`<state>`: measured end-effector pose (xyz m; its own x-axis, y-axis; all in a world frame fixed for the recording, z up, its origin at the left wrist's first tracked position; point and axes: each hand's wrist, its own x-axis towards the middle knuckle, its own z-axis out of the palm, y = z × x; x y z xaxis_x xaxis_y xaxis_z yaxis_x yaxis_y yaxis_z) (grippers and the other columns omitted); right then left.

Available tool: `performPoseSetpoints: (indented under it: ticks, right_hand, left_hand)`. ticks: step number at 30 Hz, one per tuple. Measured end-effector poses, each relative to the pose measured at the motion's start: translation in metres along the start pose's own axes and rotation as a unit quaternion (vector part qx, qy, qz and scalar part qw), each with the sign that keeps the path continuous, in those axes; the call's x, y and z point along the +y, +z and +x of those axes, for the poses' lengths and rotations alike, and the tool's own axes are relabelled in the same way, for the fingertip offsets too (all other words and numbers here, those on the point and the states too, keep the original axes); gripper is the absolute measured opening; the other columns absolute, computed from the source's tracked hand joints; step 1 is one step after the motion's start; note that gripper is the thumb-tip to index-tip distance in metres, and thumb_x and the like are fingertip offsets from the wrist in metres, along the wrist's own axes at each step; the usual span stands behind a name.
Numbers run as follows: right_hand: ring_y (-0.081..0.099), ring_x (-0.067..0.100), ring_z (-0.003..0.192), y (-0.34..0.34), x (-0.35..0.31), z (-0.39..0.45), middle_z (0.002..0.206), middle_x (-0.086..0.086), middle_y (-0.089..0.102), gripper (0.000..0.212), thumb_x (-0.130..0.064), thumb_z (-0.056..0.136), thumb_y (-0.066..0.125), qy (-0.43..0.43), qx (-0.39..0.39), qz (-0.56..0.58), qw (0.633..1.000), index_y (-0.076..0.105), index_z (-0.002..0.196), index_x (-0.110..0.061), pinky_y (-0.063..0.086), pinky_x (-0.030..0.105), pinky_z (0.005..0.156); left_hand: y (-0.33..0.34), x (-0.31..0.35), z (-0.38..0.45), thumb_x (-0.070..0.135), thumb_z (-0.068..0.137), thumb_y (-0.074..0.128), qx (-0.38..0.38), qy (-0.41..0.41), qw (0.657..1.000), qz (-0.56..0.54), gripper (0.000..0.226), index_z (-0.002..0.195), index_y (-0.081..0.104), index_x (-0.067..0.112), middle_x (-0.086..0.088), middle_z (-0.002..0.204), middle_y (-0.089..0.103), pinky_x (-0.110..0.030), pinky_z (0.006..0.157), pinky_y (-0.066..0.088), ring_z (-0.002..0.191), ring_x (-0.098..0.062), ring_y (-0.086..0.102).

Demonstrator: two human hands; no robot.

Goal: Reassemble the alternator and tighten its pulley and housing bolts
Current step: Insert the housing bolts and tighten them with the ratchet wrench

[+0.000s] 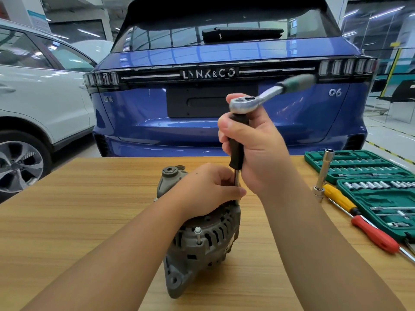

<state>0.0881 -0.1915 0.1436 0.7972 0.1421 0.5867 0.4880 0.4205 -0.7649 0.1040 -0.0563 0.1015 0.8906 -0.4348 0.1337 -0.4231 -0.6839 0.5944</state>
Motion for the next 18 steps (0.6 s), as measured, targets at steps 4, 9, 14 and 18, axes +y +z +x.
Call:
performPoseSetpoints:
  ticks: [4,9,14,18]
  right_hand:
    - [0.052,0.016,0.067,0.006,0.005,-0.002,0.079,-0.006,0.058,0.038,-0.008,0.093,0.061,-0.094,0.015,-0.062,0.993,0.057,0.123,-0.031,0.046,0.032,0.065]
    - [0.048,0.019,0.06,0.012,-0.002,-0.002,0.082,0.005,0.057,0.042,-0.013,0.082,0.058,-0.075,0.026,-0.063,0.995,0.055,0.12,-0.03,0.041,0.035,0.059]
    - [0.044,0.023,0.059,0.006,-0.012,0.002,0.077,0.011,0.056,0.085,-0.049,0.045,0.084,0.014,-0.055,0.097,0.994,0.057,0.121,-0.022,0.032,0.034,0.058]
    - [0.045,0.014,0.055,0.011,-0.008,-0.003,0.075,0.005,0.054,0.049,-0.038,0.082,0.071,0.011,0.035,0.089,0.995,0.055,0.122,-0.013,0.039,0.022,0.052]
  left_hand:
    - [-0.001,0.003,-0.002,0.048,0.095,0.065,0.0,0.007,1.0,0.005,0.015,0.091,0.073,0.036,0.013,0.087,0.074,-0.037,0.081,0.059,0.079,-0.002,0.069]
    - [-0.001,0.003,-0.004,0.046,0.096,0.064,-0.003,0.013,1.0,0.0,0.015,0.096,0.074,0.034,0.01,0.09,0.075,-0.04,0.084,0.059,0.084,-0.006,0.07]
    - [-0.001,0.001,-0.002,0.048,0.092,0.068,0.007,0.003,1.0,-0.005,0.015,0.084,0.072,0.036,0.019,0.082,0.071,-0.026,0.066,0.047,0.075,0.003,0.065]
    - [0.0,0.0,-0.001,0.049,0.091,0.069,0.012,0.008,1.0,-0.007,0.012,0.087,0.072,0.037,0.015,0.084,0.072,-0.036,0.075,0.056,0.078,-0.002,0.067]
